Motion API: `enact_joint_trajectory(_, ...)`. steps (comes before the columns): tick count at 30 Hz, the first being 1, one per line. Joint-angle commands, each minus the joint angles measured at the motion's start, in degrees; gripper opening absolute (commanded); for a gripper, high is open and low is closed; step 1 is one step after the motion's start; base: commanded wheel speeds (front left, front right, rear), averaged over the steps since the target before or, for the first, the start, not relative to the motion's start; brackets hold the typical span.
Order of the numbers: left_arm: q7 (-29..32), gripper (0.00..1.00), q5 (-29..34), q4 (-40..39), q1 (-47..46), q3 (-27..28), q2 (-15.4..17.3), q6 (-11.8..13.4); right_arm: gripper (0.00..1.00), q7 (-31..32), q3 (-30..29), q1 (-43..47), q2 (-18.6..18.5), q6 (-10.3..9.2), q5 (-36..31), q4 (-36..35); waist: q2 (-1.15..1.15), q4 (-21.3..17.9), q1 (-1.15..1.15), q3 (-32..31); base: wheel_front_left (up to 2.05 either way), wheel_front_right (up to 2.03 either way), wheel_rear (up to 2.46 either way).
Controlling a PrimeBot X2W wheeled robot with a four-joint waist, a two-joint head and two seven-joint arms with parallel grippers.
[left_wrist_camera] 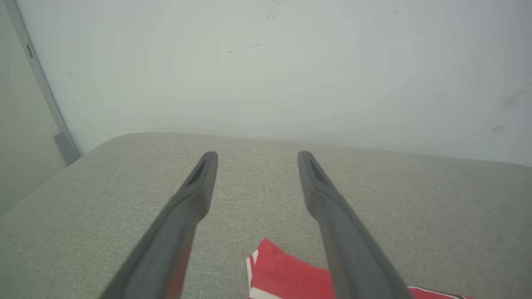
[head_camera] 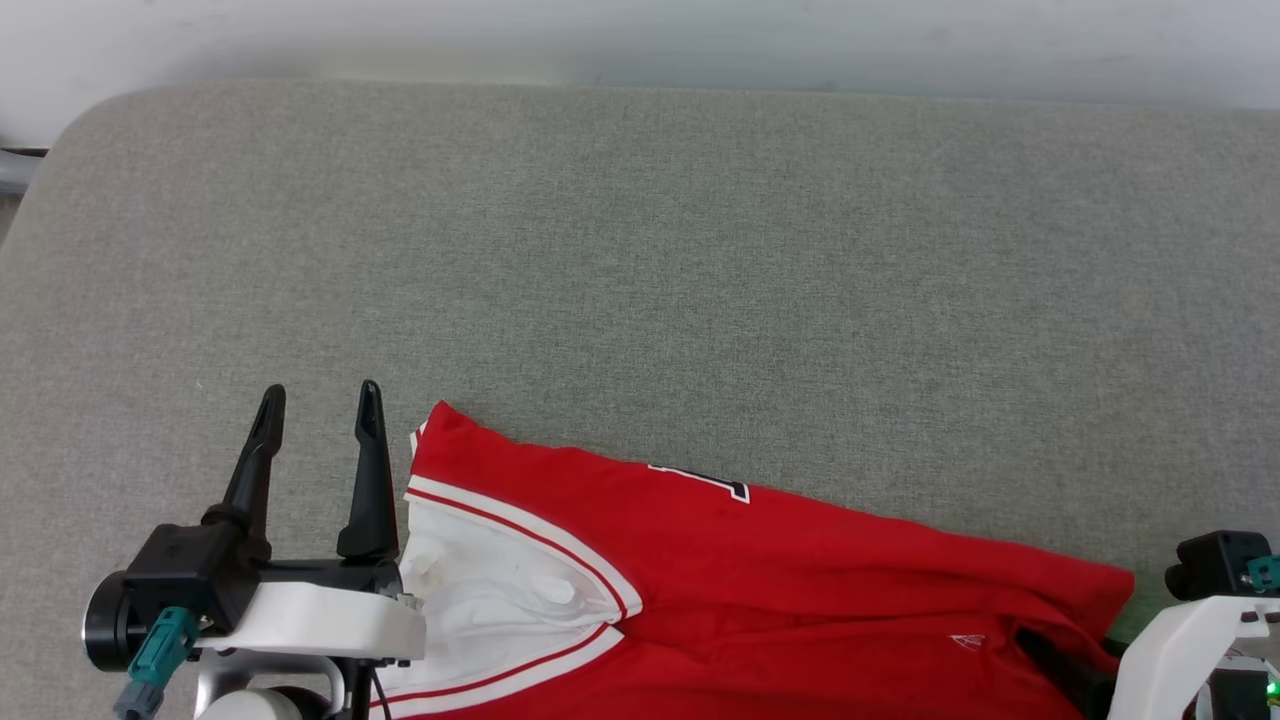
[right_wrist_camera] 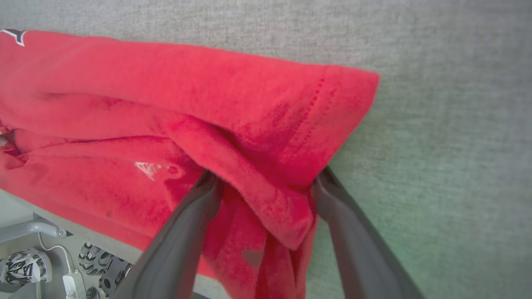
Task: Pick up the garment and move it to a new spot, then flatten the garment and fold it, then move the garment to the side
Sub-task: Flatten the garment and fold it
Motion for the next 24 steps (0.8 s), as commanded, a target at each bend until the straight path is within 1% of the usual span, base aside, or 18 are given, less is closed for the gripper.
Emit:
enact_joint_trajectory(1, -0.39, 1.0, 0.44, 0.2, -0.8, 0.03, -0.3, 0.2, 1.0, 1.08, 3.09, 1.24, 2.14, 0.18, 0.75, 2.74, 0.0, 0.24, 0.0, 0.17, 0.0, 0.0, 0.0)
enact_joint_trajectory(2, -0.48, 1.0, 0.53, 0.34, -0.77, 0.07, -0.35, 0.27, 0.34, 0.96, 3.64, 1.37, 2.32, 0.18, 0.82, 3.08, 0.0, 0.29, 0.0, 0.17, 0.0, 0.0, 0.0)
enact_joint_trajectory(3, -0.52, 1.0, 0.69, 0.47, -0.76, 0.14, -0.3, 0.31, 0.0, 0.79, 3.98, 1.4, 2.41, 0.19, 0.91, 3.4, 0.0, 0.3, 0.0, 0.14, 0.0, 0.0, 0.0)
enact_joint_trajectory(6, -0.58, 1.0, 0.89, 0.68, -0.55, 0.2, -0.19, 0.35, 0.0, 0.4, 4.64, 1.43, 2.22, 0.22, 1.27, 4.02, 0.0, 0.23, 0.0, -0.25, 0.0, 0.0, 0.0)
enact_joint_trajectory(12, -0.67, 1.0, 1.36, 0.61, 0.08, 0.05, 0.33, 0.6, 0.0, -1.0, 2.98, 0.67, 0.39, 0.07, 0.87, 3.48, 0.0, -0.17, 0.0, -1.8, 0.0, 0.0, 0.0)
enact_joint_trajectory(19, 0.05, 1.0, 2.41, 0.13, 0.9, -0.62, 1.41, 0.86, 0.0, -3.53, -1.43, -0.63, -1.92, 0.04, -0.44, 2.29, 0.0, -1.3, 0.0, -4.09, 0.0, 0.0, 0.0)
enact_joint_trajectory(24, 1.35, 1.0, 3.12, -0.31, 0.8, -1.41, 2.52, 0.61, 0.0, -3.83, -4.79, -1.22, -4.07, 0.05, -0.16, 3.5, 0.0, -2.59, 0.0, -5.04, 0.0, 0.0, 0.0)
